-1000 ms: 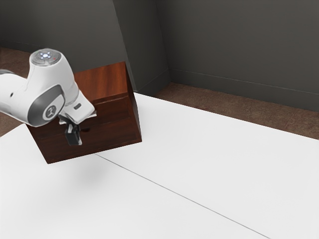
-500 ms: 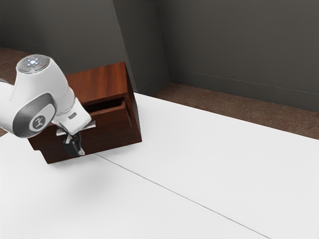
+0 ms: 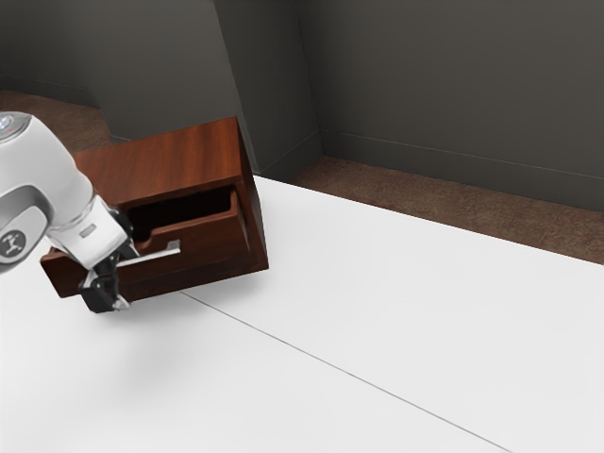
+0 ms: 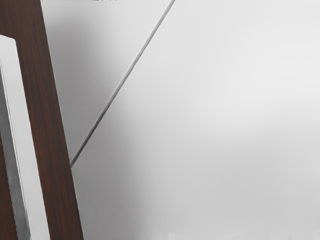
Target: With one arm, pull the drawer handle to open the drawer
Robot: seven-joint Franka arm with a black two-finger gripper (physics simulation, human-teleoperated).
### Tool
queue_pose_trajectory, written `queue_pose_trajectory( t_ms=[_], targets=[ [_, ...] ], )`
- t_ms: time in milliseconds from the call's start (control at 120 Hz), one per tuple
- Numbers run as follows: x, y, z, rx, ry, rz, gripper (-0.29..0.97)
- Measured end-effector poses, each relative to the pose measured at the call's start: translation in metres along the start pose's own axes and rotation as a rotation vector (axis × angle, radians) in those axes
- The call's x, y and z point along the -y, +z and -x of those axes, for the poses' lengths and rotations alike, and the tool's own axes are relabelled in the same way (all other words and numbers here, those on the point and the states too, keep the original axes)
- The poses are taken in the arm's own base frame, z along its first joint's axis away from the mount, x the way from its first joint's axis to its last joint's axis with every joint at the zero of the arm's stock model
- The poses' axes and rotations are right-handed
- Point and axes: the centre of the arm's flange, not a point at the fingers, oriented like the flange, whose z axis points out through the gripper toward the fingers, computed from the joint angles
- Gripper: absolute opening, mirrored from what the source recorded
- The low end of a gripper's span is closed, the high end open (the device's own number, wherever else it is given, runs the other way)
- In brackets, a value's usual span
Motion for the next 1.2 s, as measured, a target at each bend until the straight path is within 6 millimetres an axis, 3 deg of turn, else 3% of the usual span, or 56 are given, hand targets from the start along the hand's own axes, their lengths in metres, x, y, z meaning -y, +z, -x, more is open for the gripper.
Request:
queue_pose_trajectory(
  t_ms=[283, 433, 517, 608, 667, 733, 800, 867, 933, 1058, 1200],
  targets=[
    [-0.040, -0.025, -0.015, -0.052, 0.073, 0.001, 0.66],
    [-0.058, -0.027, -0.028, -0.061, 0.118, 0.015, 0.69],
    [-0.066, -0.035, -0.034, -0.067, 0.139, 0.006, 0.65],
    [-0.068, -0.070, -0.027, -0.073, 0.130, -0.048, 0.66],
    [-0.058, -0.121, -0.030, -0.080, 0.123, -0.122, 0.66],
    [-0.034, -0.175, -0.040, -0.094, 0.090, -0.167, 0.67],
    [0.003, -0.202, -0.065, -0.079, 0.030, -0.142, 0.67],
    [0.030, -0.207, -0.090, -0.058, -0.027, -0.092, 0.67],
    [0.046, -0.198, -0.106, -0.039, -0.082, -0.030, 0.68],
    [0.050, -0.176, -0.124, -0.007, -0.135, 0.067, 0.68],
    [0.047, -0.163, -0.131, 0.020, -0.179, 0.125, 0.68]
  ],
)
